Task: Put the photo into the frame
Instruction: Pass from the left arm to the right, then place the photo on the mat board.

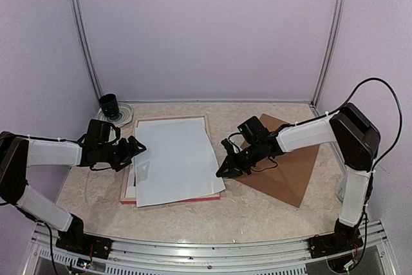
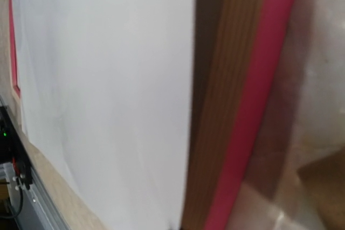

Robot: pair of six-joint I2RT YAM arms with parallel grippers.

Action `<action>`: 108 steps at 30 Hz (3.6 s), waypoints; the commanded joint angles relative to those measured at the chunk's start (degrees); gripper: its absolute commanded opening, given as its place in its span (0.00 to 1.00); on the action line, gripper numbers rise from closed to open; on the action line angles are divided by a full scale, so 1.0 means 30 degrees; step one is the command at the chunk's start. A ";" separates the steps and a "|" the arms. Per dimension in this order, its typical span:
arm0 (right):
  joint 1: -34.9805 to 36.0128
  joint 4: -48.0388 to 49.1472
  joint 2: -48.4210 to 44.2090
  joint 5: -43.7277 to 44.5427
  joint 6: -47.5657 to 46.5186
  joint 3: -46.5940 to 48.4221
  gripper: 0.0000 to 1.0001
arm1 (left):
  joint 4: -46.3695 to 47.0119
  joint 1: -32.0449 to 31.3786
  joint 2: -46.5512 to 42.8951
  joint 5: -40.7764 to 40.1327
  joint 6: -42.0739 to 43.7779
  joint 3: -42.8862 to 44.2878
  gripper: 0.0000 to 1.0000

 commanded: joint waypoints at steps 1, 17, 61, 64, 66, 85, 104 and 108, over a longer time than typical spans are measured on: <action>0.0241 0.1090 -0.0164 0.0664 0.1483 -0.0587 0.00 | -0.0182 0.0285 -0.1654 -0.1099 -0.0251 0.0275 0.94; 0.0748 0.1564 0.0071 0.1617 0.3175 0.0084 0.00 | 0.0404 0.1099 -0.3304 -0.2058 -0.0651 -0.1424 0.99; -0.0990 0.4091 0.3243 -0.0140 0.2650 0.3296 0.44 | 0.3949 0.1106 -0.2354 -0.0669 -0.1104 -0.4359 0.99; -0.1236 0.4090 0.3754 -0.0342 0.2619 0.4016 0.44 | 0.4290 0.1072 -0.2300 -0.0690 -0.0944 -0.4448 0.99; -0.1367 0.4179 0.4067 -0.0573 0.2648 0.4615 0.44 | 0.4649 0.1086 -0.2217 -0.0722 -0.0799 -0.4453 0.99; -0.1915 0.3552 0.6038 -0.2771 0.2860 0.8292 0.12 | 0.8410 0.1099 -0.0817 -0.0283 0.0105 -0.4880 0.99; -0.1975 1.0924 0.6413 -0.6710 0.8556 0.7349 0.02 | 0.7986 0.1212 -0.2215 -0.1000 -0.0244 -0.5444 0.99; -0.1960 0.5257 0.6310 -0.4536 0.4959 0.8168 0.02 | 0.7833 0.1245 -0.2345 -0.1073 -0.0326 -0.5444 0.99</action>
